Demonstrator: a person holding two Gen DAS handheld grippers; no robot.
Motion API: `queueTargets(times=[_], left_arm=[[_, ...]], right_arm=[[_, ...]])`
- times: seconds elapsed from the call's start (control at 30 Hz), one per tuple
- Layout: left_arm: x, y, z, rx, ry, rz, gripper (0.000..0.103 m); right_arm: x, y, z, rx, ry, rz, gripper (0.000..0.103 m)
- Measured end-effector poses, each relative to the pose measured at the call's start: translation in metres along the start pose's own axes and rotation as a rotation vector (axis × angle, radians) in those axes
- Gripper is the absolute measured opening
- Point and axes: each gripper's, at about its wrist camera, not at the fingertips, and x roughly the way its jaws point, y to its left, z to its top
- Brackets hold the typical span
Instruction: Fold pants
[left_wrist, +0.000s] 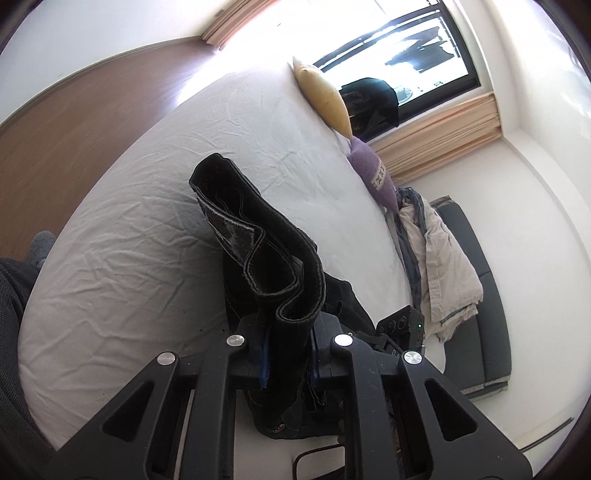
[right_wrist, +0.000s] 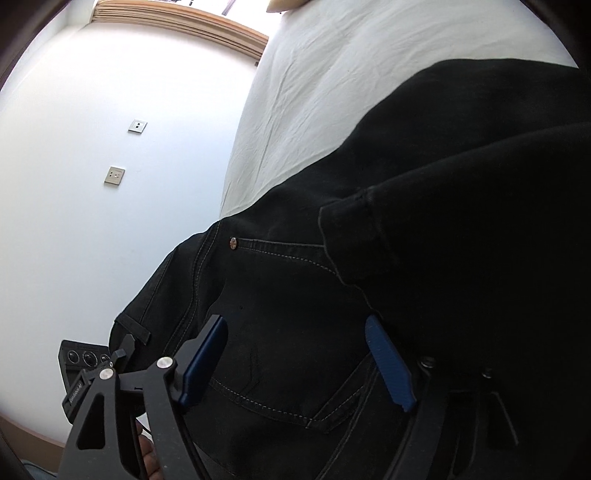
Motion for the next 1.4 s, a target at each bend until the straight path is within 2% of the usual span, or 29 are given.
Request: queueTargets(times=[0.1, 0.2, 0.3, 0.43, 0.6, 0.7, 0.77, 0.87, 1.0, 1.1, 1.17, 1.23, 1.33, 1.37, 1.4], left_arm=[[-0.002, -0.024, -0.001, 0.056, -0.006, 0.006, 0.013], [-0.003, -0.055, -0.004, 0.145, -0.009, 0.02, 0.013], [0.001, -0.091, -0.012, 0.248, -0.006, 0.045, 0.013], [0.018, -0.141, -0.034, 0.406, 0.02, 0.075, 0.013], [0.057, -0.208, -0.078, 0.589, 0.103, 0.082, 0.013], [0.092, -0.246, -0.12, 0.737, 0.171, 0.103, 0.014], [0.12, -0.263, -0.156, 0.852, 0.209, 0.142, 0.014], [0.157, -0.265, -0.201, 0.926, 0.294, 0.185, 0.014], [0.171, -0.271, -0.257, 1.076, 0.361, 0.207, 0.014], [0.169, -0.271, -0.275, 1.112, 0.371, 0.212, 0.014], [0.166, -0.269, -0.273, 1.106, 0.366, 0.213, 0.014], [0.166, -0.268, -0.276, 1.112, 0.361, 0.217, 0.014], [0.156, -0.265, -0.282, 1.125, 0.364, 0.222, 0.014], [0.156, -0.267, -0.285, 1.124, 0.363, 0.22, 0.014], [0.155, -0.267, -0.285, 1.123, 0.36, 0.22, 0.014]], right_arm=[[-0.006, -0.009, 0.002, -0.002, 0.007, 0.097, 0.079], [-0.017, -0.019, 0.006, 0.048, 0.028, 0.17, 0.078], [-0.038, -0.02, 0.011, 0.072, 0.012, 0.167, 0.084], [-0.08, -0.009, 0.018, 0.025, -0.041, 0.203, 0.085], [-0.145, -0.012, 0.025, -0.015, -0.111, 0.185, 0.085], [-0.18, -0.03, 0.023, -0.017, -0.149, 0.183, 0.086], [-0.183, -0.042, 0.026, 0.009, -0.167, 0.149, 0.088], [-0.183, -0.063, 0.009, 0.065, -0.169, 0.122, 0.09], [-0.178, -0.078, -0.002, 0.084, -0.145, 0.096, 0.09], [-0.157, -0.077, -0.002, 0.068, -0.095, 0.021, 0.09], [-0.148, -0.079, -0.004, 0.057, -0.055, -0.018, 0.089], [-0.136, -0.075, -0.004, 0.039, -0.027, -0.042, 0.082], [-0.136, -0.066, -0.009, -0.008, -0.002, -0.088, 0.061], [-0.134, -0.062, -0.009, -0.026, 0.0, -0.129, 0.051], [-0.133, -0.06, -0.008, -0.034, 0.003, -0.157, 0.044]])
